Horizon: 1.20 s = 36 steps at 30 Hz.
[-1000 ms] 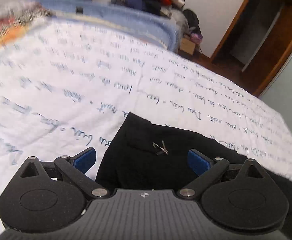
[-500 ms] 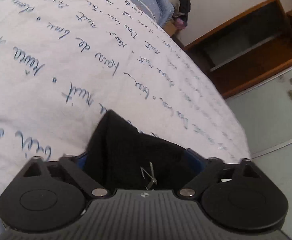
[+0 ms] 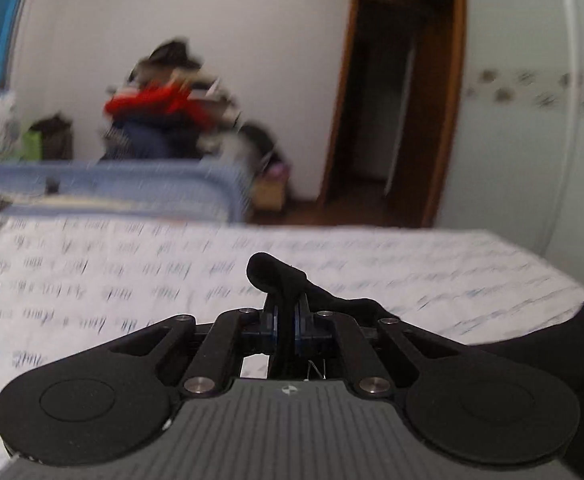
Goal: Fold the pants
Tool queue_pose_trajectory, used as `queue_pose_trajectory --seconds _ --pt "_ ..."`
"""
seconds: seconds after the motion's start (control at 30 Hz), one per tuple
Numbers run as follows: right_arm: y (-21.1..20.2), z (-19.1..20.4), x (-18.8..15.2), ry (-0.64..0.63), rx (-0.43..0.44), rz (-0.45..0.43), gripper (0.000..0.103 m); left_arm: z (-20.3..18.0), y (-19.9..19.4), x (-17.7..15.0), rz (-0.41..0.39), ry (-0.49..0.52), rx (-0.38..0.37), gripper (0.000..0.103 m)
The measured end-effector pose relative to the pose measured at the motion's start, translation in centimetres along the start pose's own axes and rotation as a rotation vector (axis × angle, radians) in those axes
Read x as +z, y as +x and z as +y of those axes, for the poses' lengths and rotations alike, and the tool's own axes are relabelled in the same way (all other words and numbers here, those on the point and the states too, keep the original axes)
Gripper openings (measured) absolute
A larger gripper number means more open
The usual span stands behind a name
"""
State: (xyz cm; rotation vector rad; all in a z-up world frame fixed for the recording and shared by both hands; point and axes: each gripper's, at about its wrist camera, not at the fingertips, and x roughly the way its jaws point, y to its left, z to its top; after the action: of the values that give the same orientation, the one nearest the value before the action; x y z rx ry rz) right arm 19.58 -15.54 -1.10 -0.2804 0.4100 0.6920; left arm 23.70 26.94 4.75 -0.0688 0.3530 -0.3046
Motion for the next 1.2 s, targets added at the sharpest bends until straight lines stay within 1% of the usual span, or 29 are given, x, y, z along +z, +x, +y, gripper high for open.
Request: queue_pose_trajectory --seconds 0.03,0.1,0.13,0.2,0.27,0.43,0.47,0.53,0.57,0.6,0.63,0.67,0.7,0.77,0.83,0.87,0.93,0.97,1.0,1.03,1.07,1.1,1.13,1.2 --pt "0.9 -1.5 0.5 -0.026 0.03 0.024 0.103 -0.6 -1.4 0.3 -0.035 0.002 -0.022 0.008" --pt "2.9 -3.7 1.3 -0.064 0.055 0.067 0.103 -0.9 -2.9 0.6 -0.083 -0.009 -0.049 0.008" --pt "4.3 -5.1 1.6 -0.074 0.068 0.107 0.103 -1.0 -3.4 0.5 -0.099 -0.018 -0.058 0.008" --pt "6.8 -6.8 1.9 -0.06 0.091 0.183 0.103 -0.9 -4.2 0.3 -0.127 -0.032 -0.073 0.008" --pt "9.0 -8.3 1.3 -0.031 0.144 0.256 0.102 -0.8 -4.8 -0.1 -0.151 -0.039 -0.085 0.008" --pt "11.7 -10.5 0.7 0.034 0.207 0.302 0.102 -0.5 -5.2 -0.9 -0.165 -0.032 -0.108 0.008" --pt "12.1 -10.8 0.6 0.053 0.236 0.312 0.102 -0.5 -5.5 -0.9 -0.169 -0.026 -0.113 0.008" --pt "12.9 -11.0 0.6 0.061 0.26 0.332 0.102 -0.6 -5.9 -1.0 -0.174 -0.016 -0.115 0.008" --pt "13.4 -10.8 0.7 0.055 0.268 0.346 0.1 -0.6 -6.0 -0.9 -0.174 -0.016 -0.115 0.008" --pt "13.7 -10.9 0.6 0.05 0.272 0.357 0.09 -0.6 -6.1 -1.0 -0.173 -0.02 -0.113 0.009" --pt "13.9 -10.9 0.6 0.057 0.27 0.371 0.035 -0.5 -6.1 -1.1 -0.169 -0.024 -0.113 0.009" --pt "14.3 -11.3 0.6 0.084 0.286 0.399 0.007 -0.3 -6.0 -1.1 -0.161 -0.026 -0.114 0.009" --pt "14.4 -11.4 0.7 0.109 0.289 0.41 0.007 -0.4 -5.8 -1.1 -0.153 -0.027 -0.103 0.009" --pt "13.9 -10.6 0.7 0.08 0.286 0.408 0.005 -0.2 -5.9 -1.2 -0.148 -0.041 -0.087 0.009" --pt "12.5 -9.7 1.0 0.059 0.247 0.387 0.005 0.3 -6.2 -1.4 -0.148 -0.084 -0.081 0.009" --pt "11.6 -9.2 1.3 0.035 0.216 0.359 0.005 0.7 -6.4 -1.5 -0.15 -0.114 -0.077 0.009" --pt "8.6 -7.7 2.2 -0.03 0.14 0.268 0.005 1.4 -7.6 -1.9 -0.151 -0.176 -0.079 0.009" --pt "6.7 -6.8 2.4 -0.044 0.121 0.222 0.005 1.7 -8.3 -2.3 -0.141 -0.219 -0.082 0.009" --pt "4.7 -5.6 2.4 -0.051 0.122 0.186 0.005 2.1 -9.1 -2.8 -0.124 -0.269 -0.087 0.009" --pt "2.7 -3.8 2.0 -0.095 0.112 0.157 0.005 2.5 -9.9 -3.7 -0.105 -0.324 -0.092 0.01" --pt "0.9 -1.5 1.1 -0.171 0.087 0.141 0.005 3.0 -10.6 -4.7 -0.082 -0.374 -0.091 0.01" --pt "-0.3 0.7 -0.2 -0.227 0.08 0.145 0.005 3.3 -11.2 -6.1 -0.057 -0.418 -0.091 0.015" --pt "-1.0 2.3 -1.5 -0.249 0.081 0.163 0.005 3.7 -11.5 -7.7 -0.023 -0.46 -0.087 0.019" --pt "-1.0 5.2 -4.8 -0.276 0.089 0.227 0.005 4.2 -11.8 -10.5 0.059 -0.519 -0.044 0.021"
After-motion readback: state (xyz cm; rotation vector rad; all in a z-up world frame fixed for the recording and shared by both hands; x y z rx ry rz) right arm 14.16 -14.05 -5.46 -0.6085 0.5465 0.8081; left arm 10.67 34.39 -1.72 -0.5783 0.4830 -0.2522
